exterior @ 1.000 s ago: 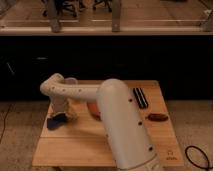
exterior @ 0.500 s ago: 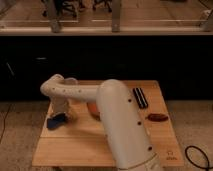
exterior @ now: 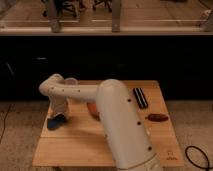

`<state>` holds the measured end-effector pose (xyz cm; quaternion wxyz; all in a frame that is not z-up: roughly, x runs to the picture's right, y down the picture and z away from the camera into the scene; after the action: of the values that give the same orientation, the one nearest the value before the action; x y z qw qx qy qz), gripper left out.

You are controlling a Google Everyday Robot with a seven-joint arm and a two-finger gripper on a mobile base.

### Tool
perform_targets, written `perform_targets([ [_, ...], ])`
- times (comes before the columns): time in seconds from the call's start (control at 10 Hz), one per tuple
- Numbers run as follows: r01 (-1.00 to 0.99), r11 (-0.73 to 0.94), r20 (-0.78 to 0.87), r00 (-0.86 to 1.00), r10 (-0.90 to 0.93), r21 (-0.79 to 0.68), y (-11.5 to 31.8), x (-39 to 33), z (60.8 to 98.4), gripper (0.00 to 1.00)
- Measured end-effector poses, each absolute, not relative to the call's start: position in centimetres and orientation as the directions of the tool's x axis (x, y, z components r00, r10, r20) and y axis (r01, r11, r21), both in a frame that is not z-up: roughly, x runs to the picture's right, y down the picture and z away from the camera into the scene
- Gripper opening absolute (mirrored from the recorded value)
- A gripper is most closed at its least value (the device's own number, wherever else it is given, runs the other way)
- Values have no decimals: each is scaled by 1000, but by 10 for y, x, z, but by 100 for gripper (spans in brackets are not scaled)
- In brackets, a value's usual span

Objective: Place the white sponge in the ceramic bowl

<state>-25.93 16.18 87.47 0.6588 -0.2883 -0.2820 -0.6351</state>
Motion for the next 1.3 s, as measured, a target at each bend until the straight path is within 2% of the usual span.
perform_targets([
  [0.3, 999, 25, 738, 34, -674, -23, 160, -258, 874, 8],
  [0.4, 999, 23, 738, 32, -674, -23, 159, -256, 873, 6],
  [1.3, 999, 42, 734, 48, -677, -26, 151, -250, 876, 6],
])
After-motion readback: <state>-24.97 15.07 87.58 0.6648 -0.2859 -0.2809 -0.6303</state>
